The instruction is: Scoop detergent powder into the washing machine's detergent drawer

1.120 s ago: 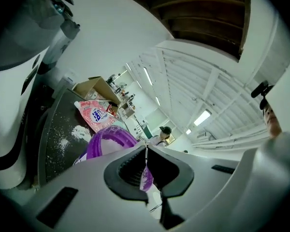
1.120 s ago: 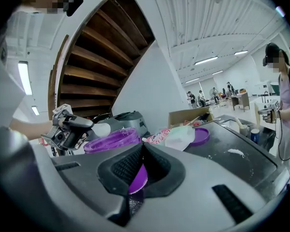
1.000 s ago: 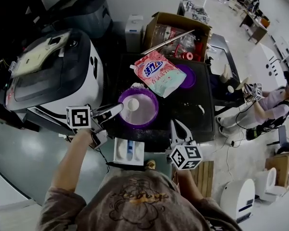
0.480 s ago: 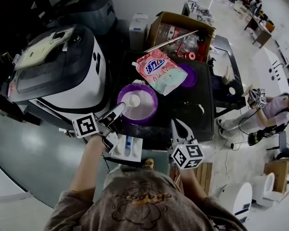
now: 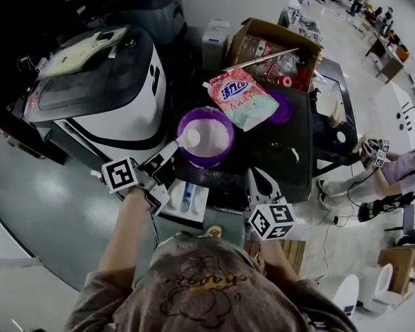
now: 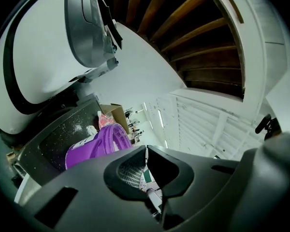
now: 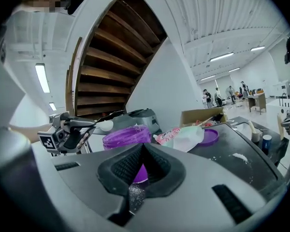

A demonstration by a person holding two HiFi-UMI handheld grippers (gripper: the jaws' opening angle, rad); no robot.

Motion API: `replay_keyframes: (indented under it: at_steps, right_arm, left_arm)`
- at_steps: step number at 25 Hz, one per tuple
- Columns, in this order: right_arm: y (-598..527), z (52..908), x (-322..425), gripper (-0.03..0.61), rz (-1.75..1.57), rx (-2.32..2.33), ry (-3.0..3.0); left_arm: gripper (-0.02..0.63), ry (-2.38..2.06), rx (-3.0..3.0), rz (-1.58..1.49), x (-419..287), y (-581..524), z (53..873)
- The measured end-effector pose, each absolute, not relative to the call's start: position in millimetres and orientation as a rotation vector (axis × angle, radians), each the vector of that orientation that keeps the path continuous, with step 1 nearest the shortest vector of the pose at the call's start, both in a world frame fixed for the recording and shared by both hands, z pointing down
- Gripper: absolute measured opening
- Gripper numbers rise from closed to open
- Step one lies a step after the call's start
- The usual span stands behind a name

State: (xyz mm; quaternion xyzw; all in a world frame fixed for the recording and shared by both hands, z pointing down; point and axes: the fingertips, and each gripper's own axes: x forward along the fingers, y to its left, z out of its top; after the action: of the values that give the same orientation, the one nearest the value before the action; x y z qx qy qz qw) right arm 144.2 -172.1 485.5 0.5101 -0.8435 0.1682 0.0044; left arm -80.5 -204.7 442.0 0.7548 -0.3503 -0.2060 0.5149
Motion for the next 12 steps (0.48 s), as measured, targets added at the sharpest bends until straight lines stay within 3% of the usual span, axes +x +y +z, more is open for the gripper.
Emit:
replay_keyframes:
  at_steps: [12]
  right_arm:
    - [-131, 472, 101, 0.002, 0.519, 1.549, -2.673]
  left_arm:
    - [0.026, -0.808, 1.782, -0.530, -109, -149, 435]
